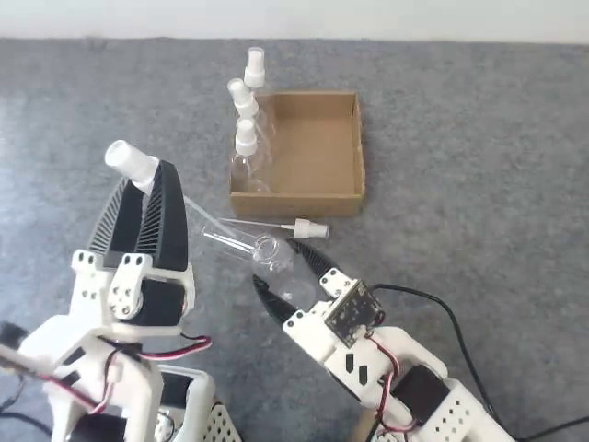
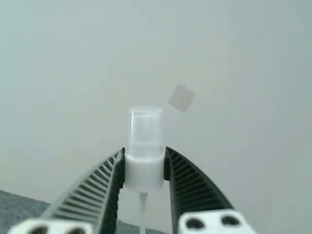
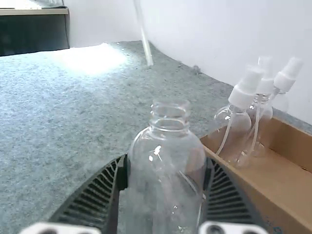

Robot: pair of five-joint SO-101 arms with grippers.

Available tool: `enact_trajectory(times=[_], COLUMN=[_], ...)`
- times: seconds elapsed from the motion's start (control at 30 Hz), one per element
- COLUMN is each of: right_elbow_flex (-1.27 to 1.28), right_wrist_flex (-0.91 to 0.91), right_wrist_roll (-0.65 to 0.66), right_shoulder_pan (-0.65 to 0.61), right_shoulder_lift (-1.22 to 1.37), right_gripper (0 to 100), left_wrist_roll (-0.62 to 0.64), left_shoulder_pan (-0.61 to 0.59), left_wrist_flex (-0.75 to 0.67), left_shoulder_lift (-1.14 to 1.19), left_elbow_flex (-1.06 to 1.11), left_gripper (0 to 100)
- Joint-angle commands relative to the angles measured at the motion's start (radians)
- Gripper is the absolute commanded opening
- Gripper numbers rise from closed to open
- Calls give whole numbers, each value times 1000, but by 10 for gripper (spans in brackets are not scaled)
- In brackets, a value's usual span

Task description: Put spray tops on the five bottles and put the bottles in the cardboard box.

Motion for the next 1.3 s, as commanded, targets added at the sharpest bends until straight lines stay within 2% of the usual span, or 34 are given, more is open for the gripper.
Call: enact_trajectory(times=[0.0,0.17,0.37,1.27], right_elbow_flex=[21,21,21,21], right_wrist_flex=[-7,-4,-4,-4], right_wrist_roll=[23,23,23,21], right_shoulder_pan=[-35,-48,-48,-42], right_shoulder_lift=[-5,-5,-5,-5], right_gripper=[118,118,118,118], left_wrist_roll=[12,14,28,28], left_shoulder_pan=[6,9,71,71], left_wrist_flex=[-3,-2,37,57], left_shoulder_lift=[-8,-8,-8,-8], left_elbow_flex=[-45,-42,-42,4], left_gripper=[12,12,12,12])
